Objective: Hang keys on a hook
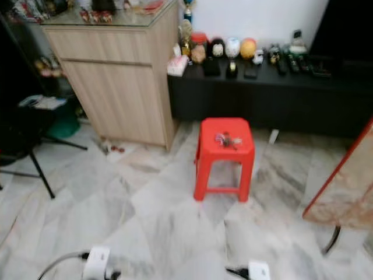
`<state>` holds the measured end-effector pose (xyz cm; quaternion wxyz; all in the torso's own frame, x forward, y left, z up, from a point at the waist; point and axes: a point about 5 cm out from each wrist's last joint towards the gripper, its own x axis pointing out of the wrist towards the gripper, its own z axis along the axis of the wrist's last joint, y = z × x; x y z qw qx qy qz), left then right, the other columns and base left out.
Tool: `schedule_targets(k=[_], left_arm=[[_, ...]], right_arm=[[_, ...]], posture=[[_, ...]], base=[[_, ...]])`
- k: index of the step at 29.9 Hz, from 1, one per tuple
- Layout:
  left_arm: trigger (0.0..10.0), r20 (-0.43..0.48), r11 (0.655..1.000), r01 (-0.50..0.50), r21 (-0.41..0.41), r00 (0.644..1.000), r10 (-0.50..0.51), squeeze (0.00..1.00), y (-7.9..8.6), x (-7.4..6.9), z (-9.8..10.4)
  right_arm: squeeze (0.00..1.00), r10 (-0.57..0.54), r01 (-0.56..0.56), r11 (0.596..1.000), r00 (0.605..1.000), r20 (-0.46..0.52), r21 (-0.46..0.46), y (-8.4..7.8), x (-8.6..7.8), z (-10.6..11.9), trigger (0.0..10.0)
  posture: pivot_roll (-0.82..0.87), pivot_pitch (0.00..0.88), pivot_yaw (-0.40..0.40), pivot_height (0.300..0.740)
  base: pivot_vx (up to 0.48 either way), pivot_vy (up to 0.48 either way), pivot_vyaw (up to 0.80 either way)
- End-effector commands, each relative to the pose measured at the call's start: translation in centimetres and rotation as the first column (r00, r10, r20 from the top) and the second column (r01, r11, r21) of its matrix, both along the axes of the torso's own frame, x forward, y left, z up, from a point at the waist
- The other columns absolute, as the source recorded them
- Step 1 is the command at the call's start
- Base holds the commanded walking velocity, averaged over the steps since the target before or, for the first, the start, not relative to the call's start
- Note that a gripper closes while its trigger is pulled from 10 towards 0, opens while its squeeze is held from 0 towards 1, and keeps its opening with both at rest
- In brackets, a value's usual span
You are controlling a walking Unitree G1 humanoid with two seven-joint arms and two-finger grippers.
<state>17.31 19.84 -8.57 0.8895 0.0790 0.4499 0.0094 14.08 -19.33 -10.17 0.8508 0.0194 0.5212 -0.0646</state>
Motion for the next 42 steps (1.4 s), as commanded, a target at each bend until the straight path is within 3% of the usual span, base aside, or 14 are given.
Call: schedule_targets(k=[1, 42], left_arm=[[10.0, -0.025, 1.0, -0.005, 0.006, 1.0, 0.005, 0.0, 0.37, -0.69, -0.27], [10.0, -0.019, 1.0, -0.016, 0.008, 1.0, 0.016, 0.0, 0.81, -0.3, -0.05]], right_arm=[[0.0, 0.001, -0.001, 1.0, 1.0, 0.012, 0.021, 0.71, 0.27, 0.02, 10.0], [0.0, 0.034, -0.034, 0.999, 0.999, 0.022, 0.015, 0.85, 0.75, 0.18, 10.0]], posture=[[-0.07, 0.0, -0.018, 0.74], [-0.05, 0.033, -0.025, 0.74]], base=[[0.3, 0.0, 0.0], [0.306, 0.0, 0.04]])
